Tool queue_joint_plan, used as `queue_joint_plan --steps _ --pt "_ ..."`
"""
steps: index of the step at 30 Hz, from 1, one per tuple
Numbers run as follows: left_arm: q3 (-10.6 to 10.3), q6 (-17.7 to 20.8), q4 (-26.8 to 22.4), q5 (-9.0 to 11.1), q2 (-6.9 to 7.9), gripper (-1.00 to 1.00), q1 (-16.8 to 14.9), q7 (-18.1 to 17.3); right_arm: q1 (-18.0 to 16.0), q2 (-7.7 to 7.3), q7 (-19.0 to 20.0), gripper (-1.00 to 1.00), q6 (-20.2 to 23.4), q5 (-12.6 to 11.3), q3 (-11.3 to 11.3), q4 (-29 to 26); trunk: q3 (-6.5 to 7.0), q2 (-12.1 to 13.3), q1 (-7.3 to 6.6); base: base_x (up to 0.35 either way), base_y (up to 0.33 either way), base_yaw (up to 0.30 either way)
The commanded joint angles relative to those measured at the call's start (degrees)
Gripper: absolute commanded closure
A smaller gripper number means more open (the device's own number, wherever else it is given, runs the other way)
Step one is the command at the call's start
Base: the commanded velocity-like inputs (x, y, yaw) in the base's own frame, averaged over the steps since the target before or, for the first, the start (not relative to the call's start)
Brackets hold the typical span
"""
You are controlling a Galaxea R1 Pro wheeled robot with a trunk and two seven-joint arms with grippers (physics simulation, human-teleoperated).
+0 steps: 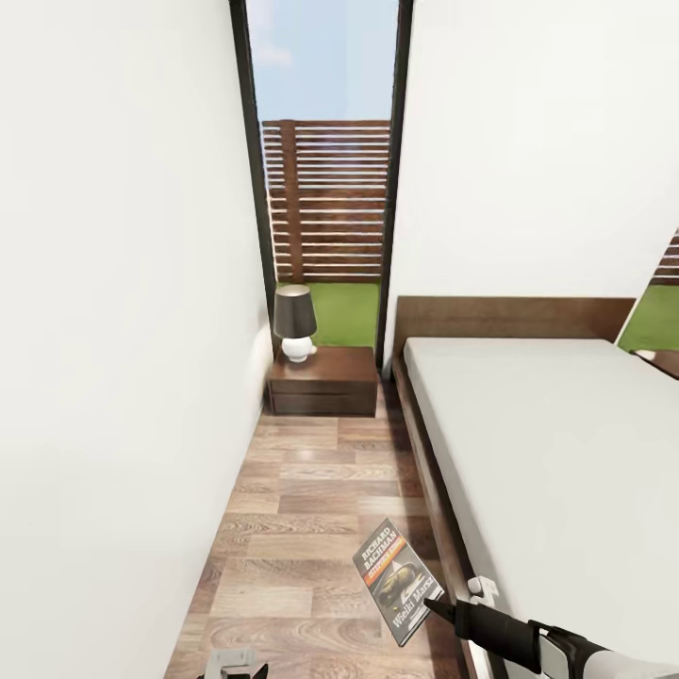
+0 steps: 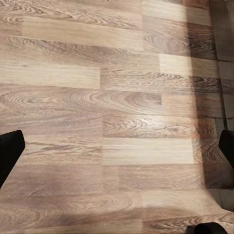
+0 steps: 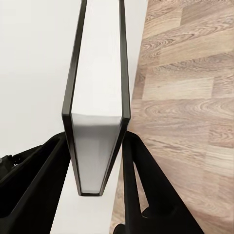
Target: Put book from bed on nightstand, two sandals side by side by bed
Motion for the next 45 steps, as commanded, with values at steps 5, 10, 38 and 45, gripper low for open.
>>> queue_joint_plan --steps 5,10,38,45 --pt "0.48 -0.14 0.05 -0.32 0.0 -1.0 -0.04 -0.2 -0.1 0.02 0.27 1.0 0.13 -0.6 0.47 0.19 0.36 -0.09 0.02 0.0 0.0 0.0" --pt "0.48 -0.14 0.05 -0.32 0.0 -1.0 -0.04 -0.2 -0.09 0.01 0.28 1.0 0.13 -0.6 0.47 0.23 0.82 -0.09 0.02 0.0 0.0 0.0" --pt "0.48 -0.14 0.05 -0.32 -0.36 -1.0 -0.05 -0.2 -0.1 0.04 0.23 1.0 0.13 -0.63 0.47 0.22 1.97 -0.09 0.02 0.0 0.0 0.0" --pt "0.57 -0.19 -0.04 -0.33 -0.27 -1.0 -0.05 -0.2 -0.1 0.36 0.23 1.0 0.13 -0.6 0.47 0.25 1.97 -0.09 0.02 0.0 0.0 0.0"
